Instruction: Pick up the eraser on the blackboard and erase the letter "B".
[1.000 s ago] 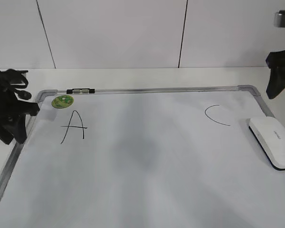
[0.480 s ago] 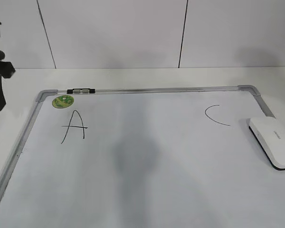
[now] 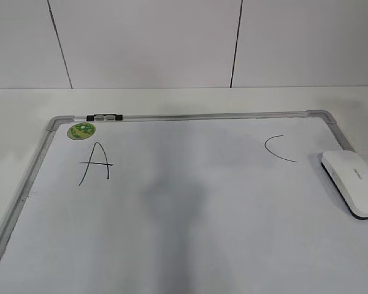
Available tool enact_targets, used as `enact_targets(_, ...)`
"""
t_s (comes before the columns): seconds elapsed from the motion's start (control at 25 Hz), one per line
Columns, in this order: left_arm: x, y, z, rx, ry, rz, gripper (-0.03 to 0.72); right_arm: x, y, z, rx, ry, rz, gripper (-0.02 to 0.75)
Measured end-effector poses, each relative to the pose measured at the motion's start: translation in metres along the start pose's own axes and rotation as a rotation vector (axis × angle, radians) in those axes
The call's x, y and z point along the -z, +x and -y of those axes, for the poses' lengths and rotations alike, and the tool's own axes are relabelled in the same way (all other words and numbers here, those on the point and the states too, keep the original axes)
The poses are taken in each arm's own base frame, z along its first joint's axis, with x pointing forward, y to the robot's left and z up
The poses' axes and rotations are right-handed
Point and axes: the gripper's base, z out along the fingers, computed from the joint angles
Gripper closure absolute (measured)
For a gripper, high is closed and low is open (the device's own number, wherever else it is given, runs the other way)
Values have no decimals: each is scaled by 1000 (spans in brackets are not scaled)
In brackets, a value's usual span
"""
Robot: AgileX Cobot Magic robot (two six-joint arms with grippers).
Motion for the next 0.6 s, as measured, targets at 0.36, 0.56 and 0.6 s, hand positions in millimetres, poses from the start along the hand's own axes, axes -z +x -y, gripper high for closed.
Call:
enact_targets(0.36,48,91,-8,-30,-70,193,448,24,74,-1,8,-2,121,148)
enact_targets(0.56,59,147,-10,-32,-66,329,451,24,109,0,14,-2,208,150)
enact_targets(0.6,61,159,-10,-33,-65,363,452,23,112,0,14,-2,210,150)
